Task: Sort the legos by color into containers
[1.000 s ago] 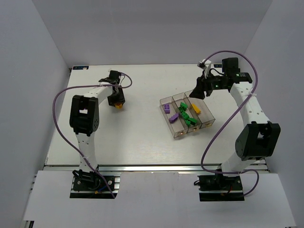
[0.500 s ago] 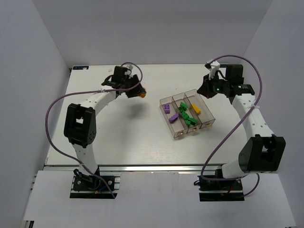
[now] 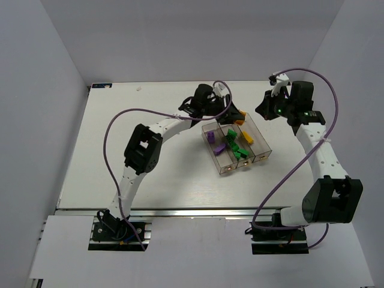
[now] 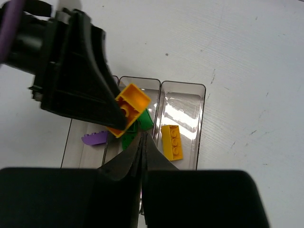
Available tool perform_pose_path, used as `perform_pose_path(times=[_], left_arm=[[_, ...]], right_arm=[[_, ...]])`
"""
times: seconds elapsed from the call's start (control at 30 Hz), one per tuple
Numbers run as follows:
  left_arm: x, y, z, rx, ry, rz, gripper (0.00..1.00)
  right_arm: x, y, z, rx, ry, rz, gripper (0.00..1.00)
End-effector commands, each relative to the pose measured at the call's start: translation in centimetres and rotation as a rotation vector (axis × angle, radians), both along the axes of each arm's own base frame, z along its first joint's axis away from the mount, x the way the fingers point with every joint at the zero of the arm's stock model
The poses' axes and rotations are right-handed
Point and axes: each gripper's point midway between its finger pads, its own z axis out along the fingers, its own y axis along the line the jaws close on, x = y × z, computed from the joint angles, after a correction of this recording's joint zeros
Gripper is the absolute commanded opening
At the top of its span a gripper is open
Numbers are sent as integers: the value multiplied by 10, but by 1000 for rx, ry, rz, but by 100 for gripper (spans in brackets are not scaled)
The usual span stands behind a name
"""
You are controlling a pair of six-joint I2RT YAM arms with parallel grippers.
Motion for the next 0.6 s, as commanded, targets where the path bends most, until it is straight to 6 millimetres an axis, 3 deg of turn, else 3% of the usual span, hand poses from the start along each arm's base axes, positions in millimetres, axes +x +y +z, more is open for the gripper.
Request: perform_pose_path(times=[0.0, 0.13, 0.27, 0.37, 0.57], left_arm=[[-6, -30, 51, -147, -19, -65, 17], [-1, -46, 39, -149, 25, -34, 19], [-1, -55, 21, -110, 60, 6, 32], [1, -59, 5, -58, 81, 34, 48], [3, -66, -3, -34, 87, 41, 61]], right_arm=[[-3, -2, 18, 12, -66, -7, 0], [-8, -2, 20, 16, -83, -2, 0], [-12, 0, 19, 20, -91, 8, 0], [-15, -1, 18, 23, -91, 9, 0], [-21, 4, 16, 35, -81, 24, 0]])
